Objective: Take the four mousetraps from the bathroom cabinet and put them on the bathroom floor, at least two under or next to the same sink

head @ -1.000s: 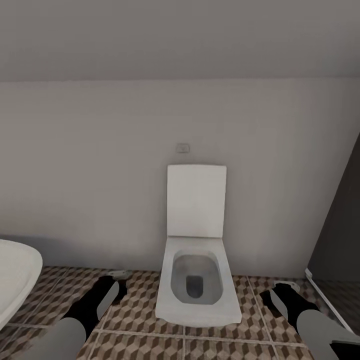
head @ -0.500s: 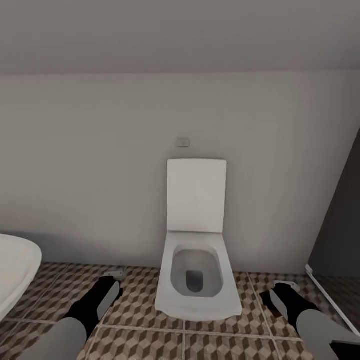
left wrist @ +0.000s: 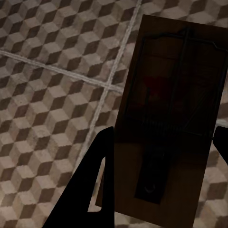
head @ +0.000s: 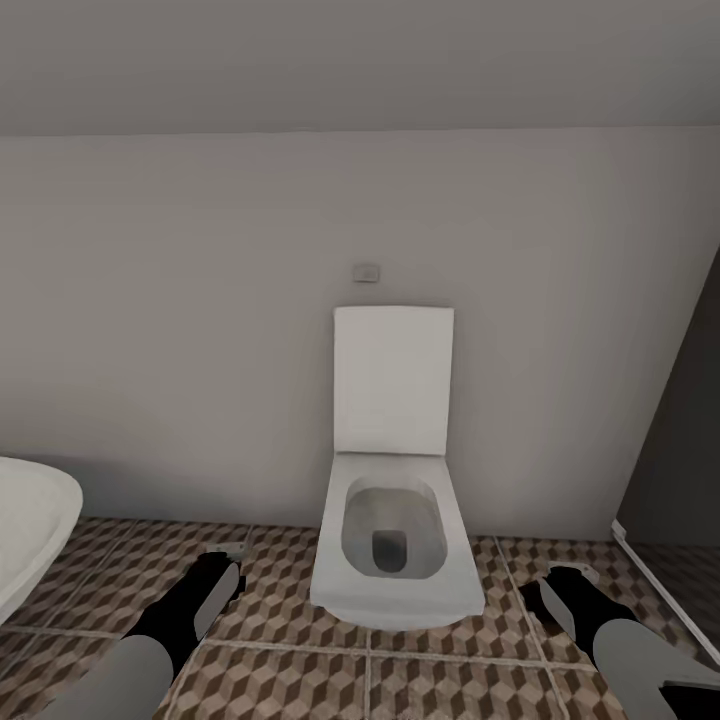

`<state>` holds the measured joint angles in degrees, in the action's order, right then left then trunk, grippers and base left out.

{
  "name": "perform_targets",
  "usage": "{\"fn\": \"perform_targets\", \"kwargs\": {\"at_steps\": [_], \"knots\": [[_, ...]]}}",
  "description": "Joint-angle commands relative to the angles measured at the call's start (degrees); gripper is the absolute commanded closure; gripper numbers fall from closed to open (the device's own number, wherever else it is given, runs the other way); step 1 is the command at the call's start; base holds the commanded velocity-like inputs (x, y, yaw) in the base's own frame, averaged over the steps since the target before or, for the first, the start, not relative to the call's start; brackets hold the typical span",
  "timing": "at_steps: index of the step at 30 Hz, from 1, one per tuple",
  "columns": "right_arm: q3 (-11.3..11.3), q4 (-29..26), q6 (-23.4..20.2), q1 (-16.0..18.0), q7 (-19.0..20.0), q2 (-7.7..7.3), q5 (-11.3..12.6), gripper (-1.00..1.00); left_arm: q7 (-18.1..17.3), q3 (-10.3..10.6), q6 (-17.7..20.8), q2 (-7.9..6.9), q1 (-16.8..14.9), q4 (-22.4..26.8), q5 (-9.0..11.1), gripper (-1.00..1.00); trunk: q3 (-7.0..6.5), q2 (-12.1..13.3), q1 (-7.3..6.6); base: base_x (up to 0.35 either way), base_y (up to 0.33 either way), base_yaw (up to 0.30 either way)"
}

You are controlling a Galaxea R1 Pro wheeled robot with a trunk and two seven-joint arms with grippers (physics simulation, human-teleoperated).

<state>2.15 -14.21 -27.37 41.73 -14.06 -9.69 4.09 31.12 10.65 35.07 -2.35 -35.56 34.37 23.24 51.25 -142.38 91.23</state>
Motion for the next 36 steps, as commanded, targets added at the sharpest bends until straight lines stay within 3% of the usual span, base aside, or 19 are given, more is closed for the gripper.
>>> {"fn": "perform_targets", "kwargs": {"at_steps": [1,31,36], "knots": [[0.2,-0.1,-0.2,0.0,-0.2,0.02,0.5,1.0,0.5,0.5,0.2,-0.09,0.0,0.1,0.6,1.0,0.25,-0.4,0.21,0.0,0.0,0.0],[0.1,-0.2,2.5,0.0,0.1,0.02,0.4,1.0,0.6,0.4,-0.4,-0.03,0.0,0.4,0.6,1.0,6.85,-1.2,1.19,0.0,0.0,0.0],[0.1,-0.2,2.6,0.0,0.1,0.02,0.4,1.0,0.9,0.4,-0.4,-0.05,0.0,1.4,0.6,1.0,6.85,-1.2,1.19,0.0,0.0,0.0]]}}
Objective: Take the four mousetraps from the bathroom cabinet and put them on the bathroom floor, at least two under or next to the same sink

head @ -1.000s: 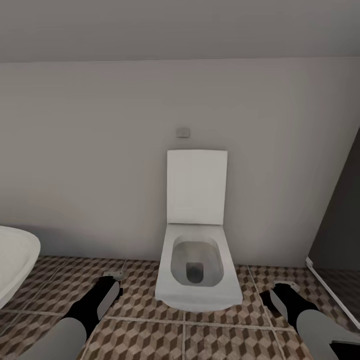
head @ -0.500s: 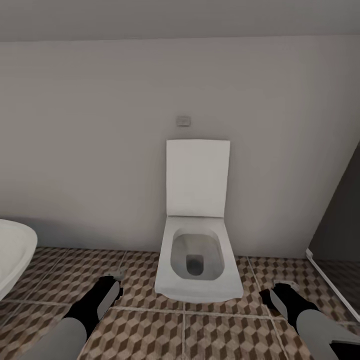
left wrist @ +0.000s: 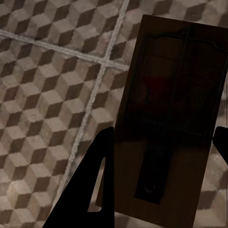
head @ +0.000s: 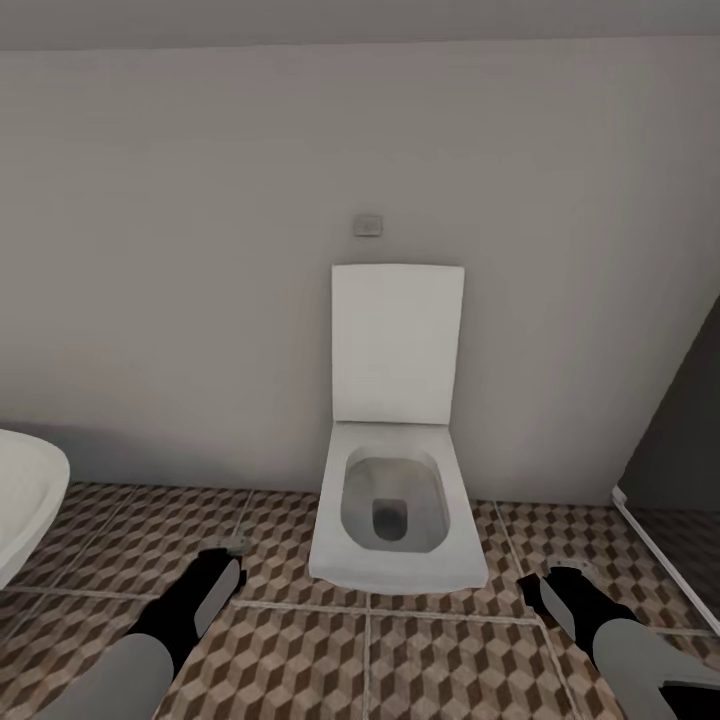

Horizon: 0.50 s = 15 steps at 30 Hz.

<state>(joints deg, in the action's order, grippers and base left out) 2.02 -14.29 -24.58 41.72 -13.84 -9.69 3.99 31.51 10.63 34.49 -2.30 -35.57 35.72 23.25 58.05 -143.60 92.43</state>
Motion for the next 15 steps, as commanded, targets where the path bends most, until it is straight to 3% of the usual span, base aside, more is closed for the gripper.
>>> {"fn": "perform_targets", "kwargs": {"at_steps": [1,9,15], "knots": [[0.2,-0.1,-0.2,0.0,-0.1,0.02,0.5,1.0,0.6,0.4,0.2,-0.09,0.0,0.3,0.6,1.0,0.06,0.0,-0.01,0.0,0.0,0.0],[0.2,-0.1,-0.2,0.0,-0.1,0.02,0.4,1.0,0.7,0.4,0.1,-0.06,0.0,3.0,0.6,1.0,0.06,0.0,-0.01,0.0,-0.009,0.0],[0.2,-0.1,-0.2,0.0,-0.1,0.02,0.4,1.0,0.7,0.3,0.1,-0.11,0.0,3.4,0.7,1.0,0.06,0.0,-0.01,0.0,-0.189,0.0]]}}
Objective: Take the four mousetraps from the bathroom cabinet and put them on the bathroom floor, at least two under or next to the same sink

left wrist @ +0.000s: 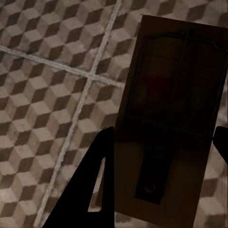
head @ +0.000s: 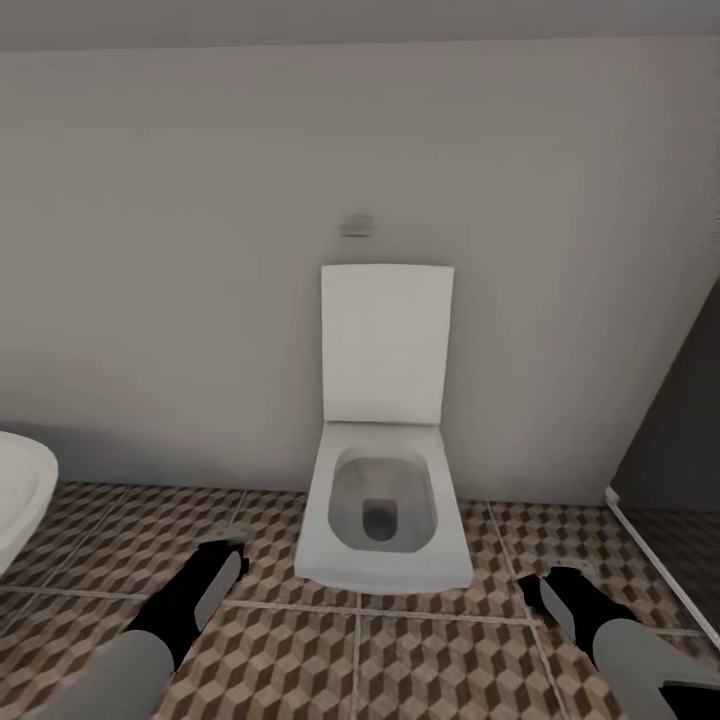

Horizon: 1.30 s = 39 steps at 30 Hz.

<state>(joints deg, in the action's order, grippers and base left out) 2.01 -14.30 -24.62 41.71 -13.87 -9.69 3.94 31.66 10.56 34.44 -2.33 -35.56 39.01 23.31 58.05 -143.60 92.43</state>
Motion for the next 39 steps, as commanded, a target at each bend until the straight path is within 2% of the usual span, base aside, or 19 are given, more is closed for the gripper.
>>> {"fn": "perform_targets", "kwargs": {"at_steps": [1,10,36,39], "knots": [[0.2,-0.1,-0.2,0.0,-0.1,0.02,0.5,1.0,0.6,0.4,0.2,-0.1,0.0,0.1,0.6,1.0,0.06,0.0,-0.01,0.0,-0.257,0.0],[0.1,-0.3,-0.1,0.0,-0.1,0.02,0.5,1.0,0.6,0.3,0.1,-0.12,0.0,0.2,0.6,1.0,0.06,0.0,-0.01,0.0,-0.169,0.0],[0.1,-0.9,-0.1,0.0,0.0,0.08,0.4,1.0,0.6,0.6,0.1,0.0,0.0,0.4,0.3,1.0,0.06,0.0,-0.01,0.0,-0.005,0.0],[0.1,-0.9,-0.1,0.0,0.0,0.08,0.5,1.0,0.6,0.6,0.2,-0.03,0.0,0.4,0.4,1.0,0.72,-0.1,0.06,0.0,0.0,0.0]]}}
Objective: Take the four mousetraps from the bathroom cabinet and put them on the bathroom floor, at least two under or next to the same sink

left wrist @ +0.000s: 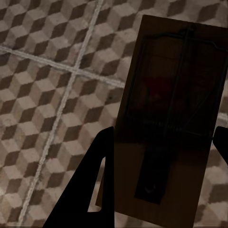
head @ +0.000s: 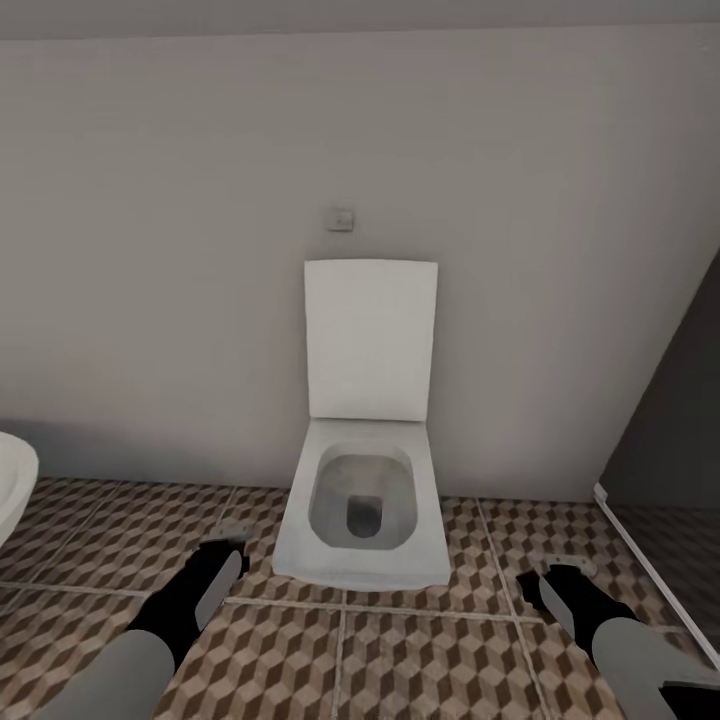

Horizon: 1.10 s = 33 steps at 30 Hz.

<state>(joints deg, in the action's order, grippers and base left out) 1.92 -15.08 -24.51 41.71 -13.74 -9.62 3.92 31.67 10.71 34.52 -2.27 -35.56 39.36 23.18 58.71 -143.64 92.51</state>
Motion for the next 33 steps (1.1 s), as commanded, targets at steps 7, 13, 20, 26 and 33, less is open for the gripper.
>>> {"fn": "perform_targets", "kwargs": {"at_steps": [7,13,20,26,33], "knots": [[0.2,-0.1,-0.2,0.0,-0.1,0.04,0.5,1.0,0.5,0.4,0.4,-0.17,0.0,0.1,0.7,1.0,1.61,-0.1,0.16,0.0,0.0,0.0],[0.2,-0.1,-0.2,0.0,-0.1,0.04,0.5,1.0,0.5,0.4,0.6,-0.19,0.0,0.1,0.7,1.0,2.94,-0.2,0.32,0.0,0.0,0.0],[0.2,-0.1,-0.2,0.0,-0.1,0.04,0.5,1.0,0.5,0.4,0.8,-0.27,0.0,0.1,0.7,1.0,4.49,-0.3,0.5,0.0,0.0,0.0],[0.2,-0.1,-0.2,0.0,-0.1,0.04,0.5,1.0,0.4,0.4,0.8,-0.28,0.0,0.1,0.7,1.0,5.82,-0.4,0.65,0.0,0.0,0.0],[0.2,-0.3,2.3,0.0,-0.1,0.08,0.4,1.0,0.0,0.4,0.8,-0.35,0.0,-0.2,0.8,1.0,7.37,-0.5,0.83,0.0,0.0,0.0]]}}
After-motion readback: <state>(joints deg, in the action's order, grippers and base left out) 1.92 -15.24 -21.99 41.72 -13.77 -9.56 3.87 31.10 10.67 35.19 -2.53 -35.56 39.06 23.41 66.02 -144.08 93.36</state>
